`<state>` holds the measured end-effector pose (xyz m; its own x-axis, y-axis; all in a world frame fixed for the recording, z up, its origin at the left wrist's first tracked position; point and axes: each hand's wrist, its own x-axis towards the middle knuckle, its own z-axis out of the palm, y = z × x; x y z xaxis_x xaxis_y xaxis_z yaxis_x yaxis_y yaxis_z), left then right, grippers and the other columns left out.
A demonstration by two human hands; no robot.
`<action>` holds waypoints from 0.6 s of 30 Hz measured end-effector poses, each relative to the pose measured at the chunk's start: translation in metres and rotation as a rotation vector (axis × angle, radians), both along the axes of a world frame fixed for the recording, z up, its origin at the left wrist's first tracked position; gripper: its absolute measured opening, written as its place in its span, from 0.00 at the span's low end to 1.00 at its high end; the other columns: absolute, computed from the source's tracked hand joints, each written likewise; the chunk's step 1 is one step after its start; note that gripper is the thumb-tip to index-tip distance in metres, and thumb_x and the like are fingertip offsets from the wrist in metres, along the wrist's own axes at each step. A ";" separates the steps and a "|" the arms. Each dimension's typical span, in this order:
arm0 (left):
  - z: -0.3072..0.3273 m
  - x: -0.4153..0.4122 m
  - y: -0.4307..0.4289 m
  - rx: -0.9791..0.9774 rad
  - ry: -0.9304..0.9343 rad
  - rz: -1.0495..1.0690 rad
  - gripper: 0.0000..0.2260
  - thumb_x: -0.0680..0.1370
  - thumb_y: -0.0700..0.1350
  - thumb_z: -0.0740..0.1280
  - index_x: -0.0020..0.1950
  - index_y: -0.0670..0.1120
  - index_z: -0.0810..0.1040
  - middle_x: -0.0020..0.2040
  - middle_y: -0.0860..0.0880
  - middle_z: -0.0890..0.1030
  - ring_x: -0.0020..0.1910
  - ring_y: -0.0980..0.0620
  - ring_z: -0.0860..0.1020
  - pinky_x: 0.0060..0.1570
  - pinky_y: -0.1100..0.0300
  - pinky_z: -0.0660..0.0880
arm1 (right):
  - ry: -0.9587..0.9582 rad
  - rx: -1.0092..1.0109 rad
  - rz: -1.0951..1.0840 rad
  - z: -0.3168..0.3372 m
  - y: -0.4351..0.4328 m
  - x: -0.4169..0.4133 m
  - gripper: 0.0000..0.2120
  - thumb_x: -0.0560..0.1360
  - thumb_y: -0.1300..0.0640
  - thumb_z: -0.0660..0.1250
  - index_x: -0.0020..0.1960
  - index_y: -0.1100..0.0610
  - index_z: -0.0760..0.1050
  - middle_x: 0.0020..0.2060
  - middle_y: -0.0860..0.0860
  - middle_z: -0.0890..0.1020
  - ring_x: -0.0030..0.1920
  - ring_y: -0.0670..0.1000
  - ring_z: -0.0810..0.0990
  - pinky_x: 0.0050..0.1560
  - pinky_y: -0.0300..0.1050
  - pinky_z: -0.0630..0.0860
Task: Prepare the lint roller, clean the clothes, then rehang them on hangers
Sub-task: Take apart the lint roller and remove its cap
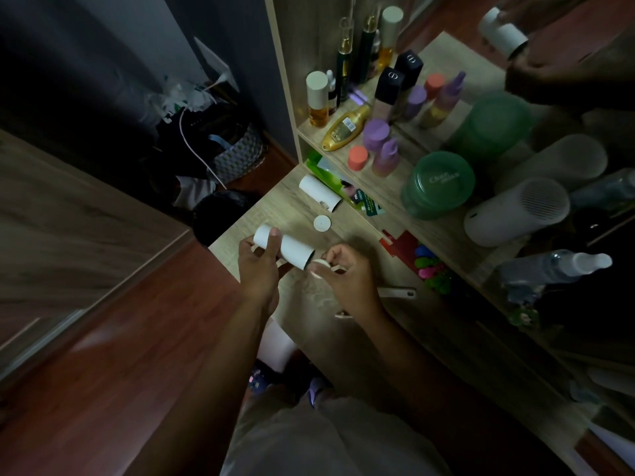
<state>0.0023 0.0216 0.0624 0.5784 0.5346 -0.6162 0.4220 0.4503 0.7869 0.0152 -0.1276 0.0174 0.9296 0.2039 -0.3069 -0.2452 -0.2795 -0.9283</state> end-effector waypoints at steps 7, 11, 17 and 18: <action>-0.001 -0.004 0.006 0.028 0.007 0.023 0.16 0.80 0.46 0.70 0.62 0.42 0.69 0.57 0.41 0.78 0.57 0.43 0.81 0.47 0.49 0.84 | 0.137 -0.151 -0.101 -0.044 -0.014 0.057 0.06 0.74 0.70 0.71 0.51 0.66 0.79 0.46 0.59 0.85 0.48 0.58 0.85 0.45 0.43 0.82; -0.004 -0.009 0.009 0.011 -0.001 0.043 0.17 0.80 0.46 0.69 0.63 0.40 0.69 0.57 0.41 0.78 0.59 0.41 0.81 0.54 0.43 0.81 | 0.099 -0.299 0.008 -0.057 -0.010 0.071 0.10 0.75 0.71 0.68 0.56 0.70 0.80 0.52 0.63 0.84 0.53 0.58 0.84 0.46 0.40 0.78; -0.005 -0.019 0.015 -0.002 -0.007 0.071 0.18 0.79 0.45 0.70 0.64 0.38 0.70 0.59 0.39 0.79 0.58 0.43 0.82 0.56 0.44 0.81 | 0.078 -0.504 0.117 -0.073 -0.018 0.073 0.12 0.77 0.67 0.64 0.60 0.65 0.80 0.58 0.62 0.82 0.60 0.60 0.80 0.62 0.51 0.76; -0.006 -0.021 0.016 -0.003 -0.013 0.074 0.18 0.79 0.45 0.70 0.63 0.38 0.70 0.58 0.39 0.79 0.58 0.43 0.82 0.56 0.44 0.81 | 0.099 -0.521 0.124 -0.073 -0.020 0.071 0.13 0.77 0.66 0.64 0.61 0.64 0.80 0.59 0.62 0.81 0.61 0.60 0.79 0.63 0.50 0.75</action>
